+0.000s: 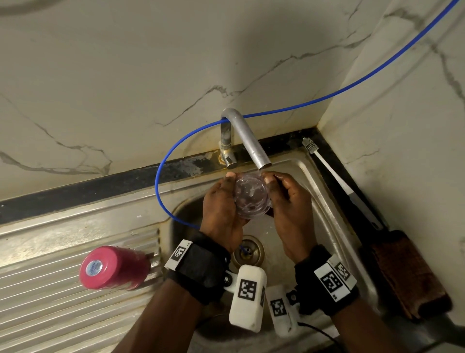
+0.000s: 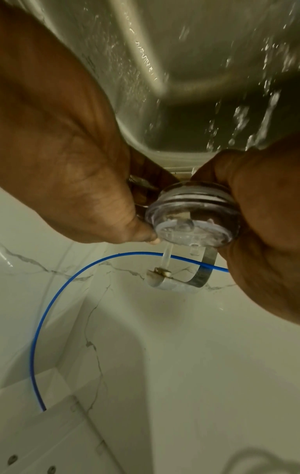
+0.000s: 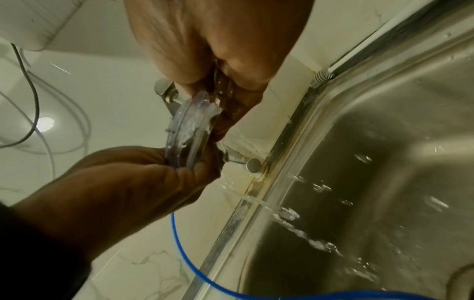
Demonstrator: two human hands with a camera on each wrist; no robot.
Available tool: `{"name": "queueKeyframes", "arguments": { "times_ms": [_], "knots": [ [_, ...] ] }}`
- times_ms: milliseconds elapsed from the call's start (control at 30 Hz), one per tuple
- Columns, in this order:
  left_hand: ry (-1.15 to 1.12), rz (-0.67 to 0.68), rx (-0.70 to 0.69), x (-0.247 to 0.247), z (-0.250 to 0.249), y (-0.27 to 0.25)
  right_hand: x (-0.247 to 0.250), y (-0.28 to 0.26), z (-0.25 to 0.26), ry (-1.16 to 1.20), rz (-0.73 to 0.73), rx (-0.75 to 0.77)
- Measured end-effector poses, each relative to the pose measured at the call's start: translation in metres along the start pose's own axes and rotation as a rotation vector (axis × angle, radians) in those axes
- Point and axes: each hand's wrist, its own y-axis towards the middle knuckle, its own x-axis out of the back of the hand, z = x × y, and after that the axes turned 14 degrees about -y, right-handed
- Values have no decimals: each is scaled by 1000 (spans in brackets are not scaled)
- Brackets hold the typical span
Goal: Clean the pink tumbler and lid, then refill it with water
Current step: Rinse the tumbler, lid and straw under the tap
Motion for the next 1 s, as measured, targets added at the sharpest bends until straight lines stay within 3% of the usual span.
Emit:
{"name": "queueKeyframes", "arguments": {
  "times_ms": [300, 600, 700, 833, 1000],
  "knots": [
    [14, -10, -56, -8, -1, 0, -5, -15, -10, -16, 245, 26],
    [13, 213, -2, 4, 3, -8, 12, 3, -1, -168, -1, 13],
    [-18, 214, -39, 3, 9, -8, 11, 2, -1, -149, -32, 19],
    [-10, 167, -66, -2, 11, -6, 14, -3, -4, -92, 42, -24],
    [33, 92, -65, -12, 9, -2, 17, -10, -4, 101, 235, -51]
  ]
}}
